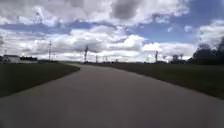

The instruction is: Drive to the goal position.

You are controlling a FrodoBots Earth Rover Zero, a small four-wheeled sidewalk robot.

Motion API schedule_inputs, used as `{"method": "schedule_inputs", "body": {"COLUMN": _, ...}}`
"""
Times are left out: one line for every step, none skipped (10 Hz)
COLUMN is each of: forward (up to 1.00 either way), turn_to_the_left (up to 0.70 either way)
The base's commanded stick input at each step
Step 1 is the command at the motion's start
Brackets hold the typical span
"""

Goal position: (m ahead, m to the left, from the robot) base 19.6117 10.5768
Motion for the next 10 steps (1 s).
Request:
{"method": "schedule_inputs", "body": {"forward": 1.0, "turn_to_the_left": 0.0}}
{"method": "schedule_inputs", "body": {"forward": 1.0, "turn_to_the_left": 0.0}}
{"method": "schedule_inputs", "body": {"forward": 1.0, "turn_to_the_left": 0.0}}
{"method": "schedule_inputs", "body": {"forward": 1.0, "turn_to_the_left": 0.0}}
{"method": "schedule_inputs", "body": {"forward": 1.0, "turn_to_the_left": 0.0}}
{"method": "schedule_inputs", "body": {"forward": 1.0, "turn_to_the_left": 0.0}}
{"method": "schedule_inputs", "body": {"forward": 1.0, "turn_to_the_left": 0.0}}
{"method": "schedule_inputs", "body": {"forward": 1.0, "turn_to_the_left": 0.0}}
{"method": "schedule_inputs", "body": {"forward": 1.0, "turn_to_the_left": 0.0}}
{"method": "schedule_inputs", "body": {"forward": 1.0, "turn_to_the_left": 0.0}}
